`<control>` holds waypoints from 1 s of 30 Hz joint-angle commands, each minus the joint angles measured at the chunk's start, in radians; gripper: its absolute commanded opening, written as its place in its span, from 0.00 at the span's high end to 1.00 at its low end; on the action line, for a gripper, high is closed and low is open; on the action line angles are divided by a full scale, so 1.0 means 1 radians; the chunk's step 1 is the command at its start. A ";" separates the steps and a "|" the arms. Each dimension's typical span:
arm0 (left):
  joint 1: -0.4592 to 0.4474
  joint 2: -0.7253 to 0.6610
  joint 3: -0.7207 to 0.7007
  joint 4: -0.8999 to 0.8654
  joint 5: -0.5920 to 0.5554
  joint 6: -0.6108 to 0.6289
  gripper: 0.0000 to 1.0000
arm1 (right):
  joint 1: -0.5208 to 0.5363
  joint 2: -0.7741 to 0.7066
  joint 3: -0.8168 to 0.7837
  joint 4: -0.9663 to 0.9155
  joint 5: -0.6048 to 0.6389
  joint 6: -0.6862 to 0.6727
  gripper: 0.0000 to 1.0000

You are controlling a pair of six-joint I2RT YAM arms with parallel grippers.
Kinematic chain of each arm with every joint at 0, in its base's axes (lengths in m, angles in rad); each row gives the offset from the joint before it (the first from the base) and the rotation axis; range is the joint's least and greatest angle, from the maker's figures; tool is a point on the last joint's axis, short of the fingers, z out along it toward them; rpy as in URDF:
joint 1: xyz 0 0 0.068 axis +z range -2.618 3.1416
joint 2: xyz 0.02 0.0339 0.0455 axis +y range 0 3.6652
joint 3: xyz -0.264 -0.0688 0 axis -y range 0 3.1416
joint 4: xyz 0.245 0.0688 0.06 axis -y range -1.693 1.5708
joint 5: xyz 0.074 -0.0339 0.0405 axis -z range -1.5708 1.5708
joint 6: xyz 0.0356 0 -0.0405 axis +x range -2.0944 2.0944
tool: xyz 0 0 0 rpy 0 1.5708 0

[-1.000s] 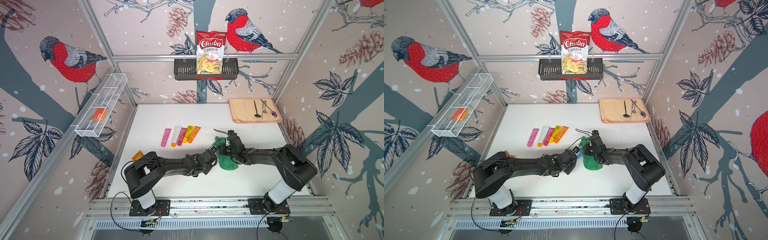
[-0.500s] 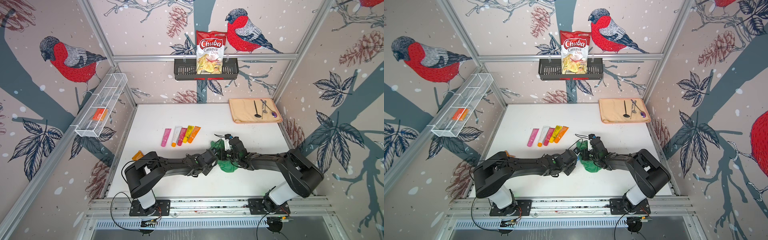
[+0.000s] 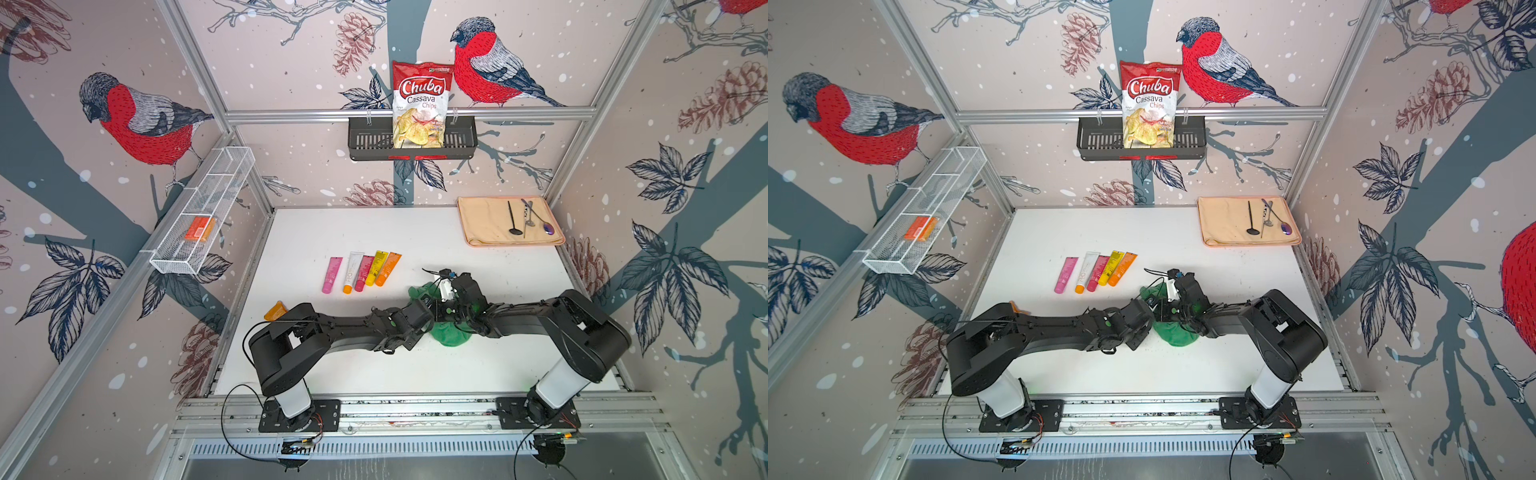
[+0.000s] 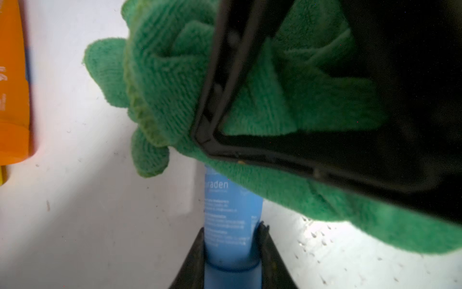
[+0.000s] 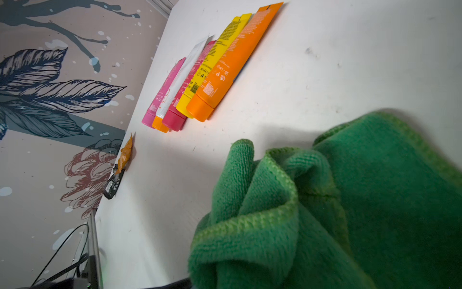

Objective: Wipe the surface of the toothpaste tube
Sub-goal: Wipe the dirt from the toothpaste tube.

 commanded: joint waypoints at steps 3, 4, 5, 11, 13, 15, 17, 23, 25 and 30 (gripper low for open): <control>0.000 -0.021 -0.004 0.092 0.020 0.015 0.86 | -0.024 0.009 0.016 -0.356 0.438 -0.065 0.98; 0.000 -0.022 -0.006 0.093 0.019 0.015 0.86 | -0.024 0.009 0.025 -0.377 0.472 -0.068 0.98; 0.000 -0.023 -0.007 0.093 0.018 0.015 0.86 | -0.025 0.011 0.033 -0.398 0.507 -0.069 0.98; 0.000 -0.028 -0.009 0.095 0.019 0.013 0.87 | -0.016 0.028 0.078 -0.455 0.627 -0.063 0.98; 0.000 -0.024 -0.010 0.096 0.018 0.014 0.87 | -0.016 0.021 0.081 -0.460 0.638 -0.064 0.98; 0.000 -0.020 -0.007 0.095 0.021 0.014 0.87 | -0.017 -0.002 0.066 -0.433 0.585 -0.069 0.98; 0.001 -0.014 -0.001 0.090 0.020 0.015 0.87 | -0.016 -0.034 0.041 -0.371 0.466 -0.073 0.98; 0.001 -0.001 0.010 0.081 0.014 0.009 0.87 | 0.038 -0.082 0.027 -0.252 0.142 -0.066 0.97; 0.002 0.003 0.014 0.078 0.011 0.011 0.87 | 0.054 -0.090 0.016 -0.205 0.044 -0.048 0.97; 0.001 0.001 0.016 0.077 0.002 0.010 0.87 | 0.072 -0.118 -0.041 -0.069 -0.131 0.011 0.97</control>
